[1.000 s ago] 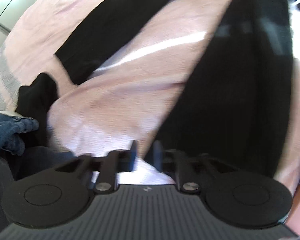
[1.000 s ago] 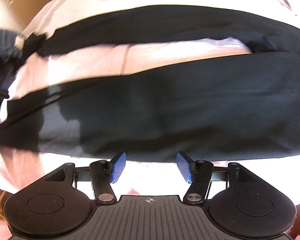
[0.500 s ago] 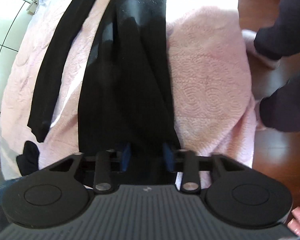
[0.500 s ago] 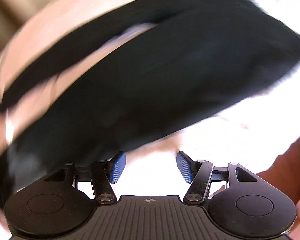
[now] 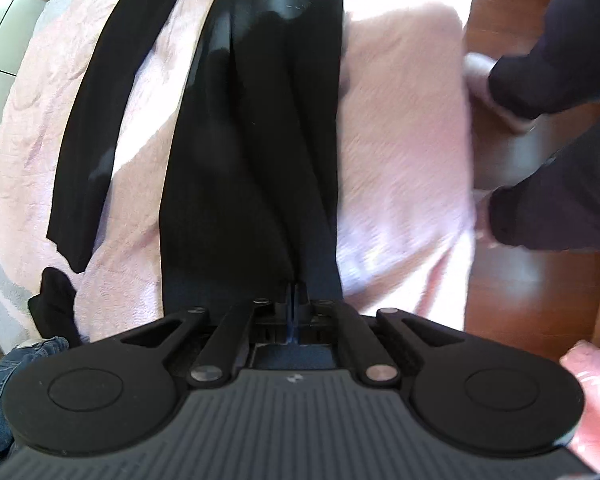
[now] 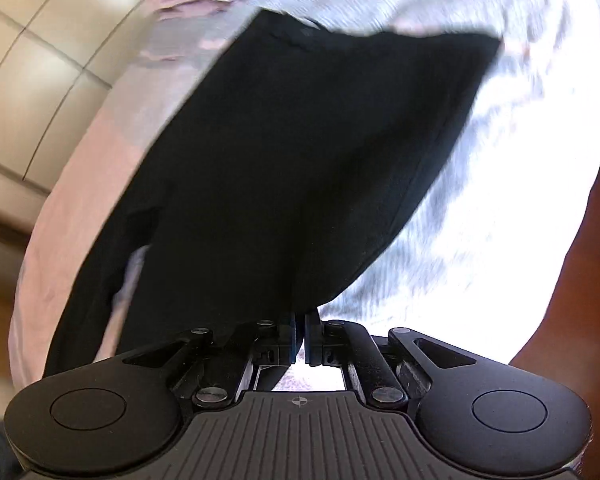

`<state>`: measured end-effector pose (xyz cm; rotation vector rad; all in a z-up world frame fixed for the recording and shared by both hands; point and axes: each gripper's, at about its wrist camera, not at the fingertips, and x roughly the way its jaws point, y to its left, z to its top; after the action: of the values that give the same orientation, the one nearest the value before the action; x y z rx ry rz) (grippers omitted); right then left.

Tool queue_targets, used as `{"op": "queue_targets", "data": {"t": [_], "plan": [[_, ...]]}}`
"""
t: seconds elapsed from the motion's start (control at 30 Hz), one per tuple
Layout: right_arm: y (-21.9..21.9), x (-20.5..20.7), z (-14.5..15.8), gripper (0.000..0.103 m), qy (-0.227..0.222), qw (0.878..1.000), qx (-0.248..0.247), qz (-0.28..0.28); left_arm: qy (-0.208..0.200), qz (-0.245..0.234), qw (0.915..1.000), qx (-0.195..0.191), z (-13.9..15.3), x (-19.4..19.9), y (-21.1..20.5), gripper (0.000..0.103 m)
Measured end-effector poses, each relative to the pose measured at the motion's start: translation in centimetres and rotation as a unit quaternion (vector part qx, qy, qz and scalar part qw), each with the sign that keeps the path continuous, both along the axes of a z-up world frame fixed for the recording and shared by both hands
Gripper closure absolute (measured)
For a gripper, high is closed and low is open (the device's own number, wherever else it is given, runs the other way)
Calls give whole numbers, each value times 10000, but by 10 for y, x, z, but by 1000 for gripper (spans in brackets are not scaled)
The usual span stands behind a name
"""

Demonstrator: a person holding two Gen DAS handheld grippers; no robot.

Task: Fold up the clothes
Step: 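Grasp the trouser waistband with the left gripper while the right gripper grasps the hem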

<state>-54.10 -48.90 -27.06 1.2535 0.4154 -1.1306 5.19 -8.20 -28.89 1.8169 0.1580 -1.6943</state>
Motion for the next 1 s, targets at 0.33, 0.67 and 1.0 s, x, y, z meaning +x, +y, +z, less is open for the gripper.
{"op": "queue_targets", "data": {"t": [0.33,0.67,1.0], "plan": [[-19,-4,0,98,870,9938,462,518,151,402,9960,780,-17,-17,18,89],[27,107,68,54,2234,9510,-1051,1864,1184,1577,9803,-135,21,64,-36,72],[66,268,37,54,1660,8149,-1426,5367,1464,1019,9824,557,-41,106,-119,79]]}}
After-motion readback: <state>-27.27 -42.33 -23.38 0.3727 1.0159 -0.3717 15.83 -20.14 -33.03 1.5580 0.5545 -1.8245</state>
